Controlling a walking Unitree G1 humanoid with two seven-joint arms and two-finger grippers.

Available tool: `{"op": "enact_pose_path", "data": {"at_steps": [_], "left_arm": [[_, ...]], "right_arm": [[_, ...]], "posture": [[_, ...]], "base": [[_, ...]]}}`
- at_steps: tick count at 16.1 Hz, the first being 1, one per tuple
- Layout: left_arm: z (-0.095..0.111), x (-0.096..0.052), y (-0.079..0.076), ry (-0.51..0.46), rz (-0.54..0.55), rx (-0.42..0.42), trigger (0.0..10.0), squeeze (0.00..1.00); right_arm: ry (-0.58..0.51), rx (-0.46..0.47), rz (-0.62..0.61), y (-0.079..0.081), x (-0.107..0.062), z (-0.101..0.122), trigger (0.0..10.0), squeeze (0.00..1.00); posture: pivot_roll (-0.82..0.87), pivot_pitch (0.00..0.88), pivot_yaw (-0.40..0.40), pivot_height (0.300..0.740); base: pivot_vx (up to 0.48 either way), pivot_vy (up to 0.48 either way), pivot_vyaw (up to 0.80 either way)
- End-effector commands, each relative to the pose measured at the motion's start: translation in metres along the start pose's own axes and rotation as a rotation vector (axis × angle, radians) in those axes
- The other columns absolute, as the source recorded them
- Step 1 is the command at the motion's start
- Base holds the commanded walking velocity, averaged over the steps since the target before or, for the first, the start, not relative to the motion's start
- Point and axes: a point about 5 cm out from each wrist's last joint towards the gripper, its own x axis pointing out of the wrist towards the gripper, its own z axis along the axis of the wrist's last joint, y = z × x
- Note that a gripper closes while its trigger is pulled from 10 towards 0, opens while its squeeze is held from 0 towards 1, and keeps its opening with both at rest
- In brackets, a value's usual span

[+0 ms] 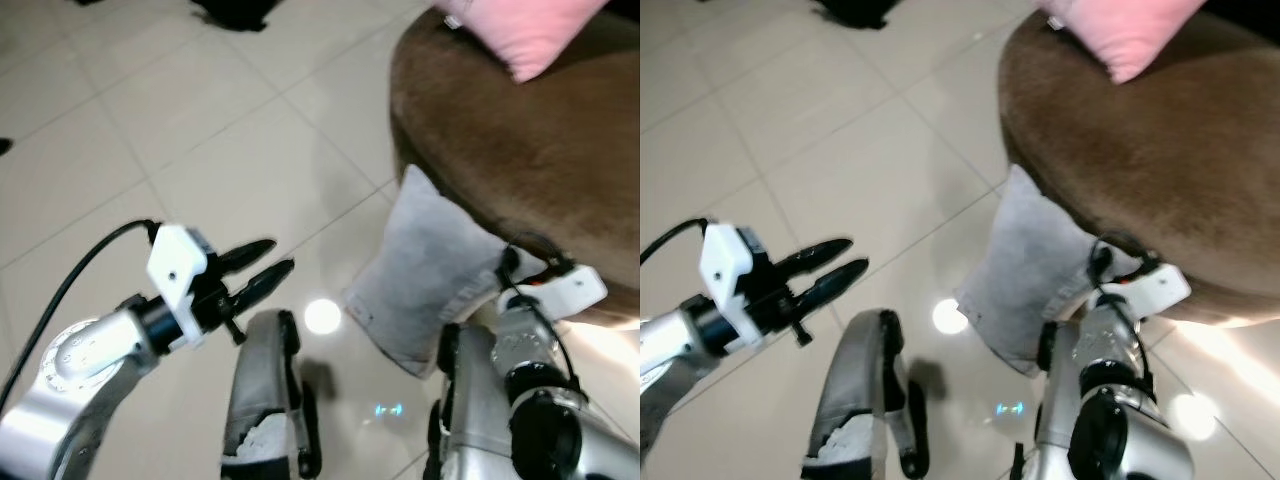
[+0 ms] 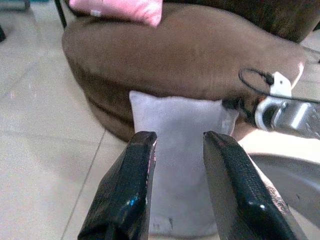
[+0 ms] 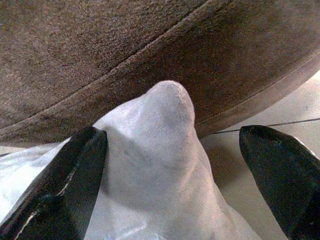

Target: Move the pillow to the sofa from floor

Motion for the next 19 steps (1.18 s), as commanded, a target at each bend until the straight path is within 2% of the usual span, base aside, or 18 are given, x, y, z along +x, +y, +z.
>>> {"op": "enact_pose_path", "data": {"at_steps": [1,3,4,5,6,8,9,10,11,19], "left_arm": [[0.005,-0.009,-0.003,0.024,-0.021,-0.002,10.0,0.00],[0.010,-0.014,-0.004,0.040,-0.028,-0.012,10.0,0.00],[0.011,-0.017,-0.004,0.050,-0.029,-0.010,10.0,0.00],[0.012,-0.020,-0.004,0.067,-0.032,-0.011,10.0,0.00],[0.011,-0.023,-0.008,0.088,-0.055,-0.026,10.0,0.00],[0.011,-0.028,-0.013,0.113,-0.077,-0.048,10.0,0.00],[0.011,-0.028,-0.013,0.114,-0.077,-0.050,10.0,0.00],[0.012,-0.028,-0.012,0.114,-0.072,-0.050,10.0,0.00],[0.012,-0.027,-0.010,0.113,-0.061,-0.045,10.0,0.00],[0.012,-0.027,-0.009,0.123,-0.053,-0.047,10.0,0.00]], "right_arm": [[-0.010,0.039,-0.033,-0.007,-0.001,-0.002,10.0,1.00],[-0.044,0.090,-0.036,-0.007,0.003,0.008,10.0,1.00],[-0.029,0.063,-0.033,-0.004,0.004,0.007,10.0,1.00],[0.002,-0.004,-0.042,-0.001,0.004,0.003,10.0,1.00],[0.024,-0.047,-0.054,0.001,0.003,-0.001,10.0,0.00],[0.044,-0.065,-0.071,0.002,0.001,-0.008,10.0,0.00],[0.057,-0.051,-0.072,0.003,0.000,-0.011,7.4,0.00],[0.066,-0.055,-0.068,0.003,-0.001,-0.014,0.6,0.00],[0.068,-0.056,-0.062,0.005,-0.002,-0.016,0.0,0.00],[0.068,-0.044,-0.079,0.002,-0.004,-0.019,0.0,0.00]], "posture": [[0.39,0.312,0.204,0.521],[0.40,0.309,0.206,0.521],[0.41,0.305,0.205,0.521],[0.42,0.305,0.207,0.521],[0.42,0.305,0.207,0.521],[0.43,0.306,0.209,0.521],[0.43,0.306,0.210,0.521],[0.43,0.303,0.209,0.521],[0.43,0.301,0.210,0.521],[0.43,0.297,0.214,0.521]], "base": [[0.000,0.000,0.00],[0.000,0.000,0.00],[0.000,0.000,0.00],[0.000,0.000,0.00],[0.000,0.000,0.00],[0.000,0.000,0.00],[0.000,0.000,0.00],[0.000,0.000,0.00],[0.000,0.000,0.00],[0.000,0.000,0.00]]}}
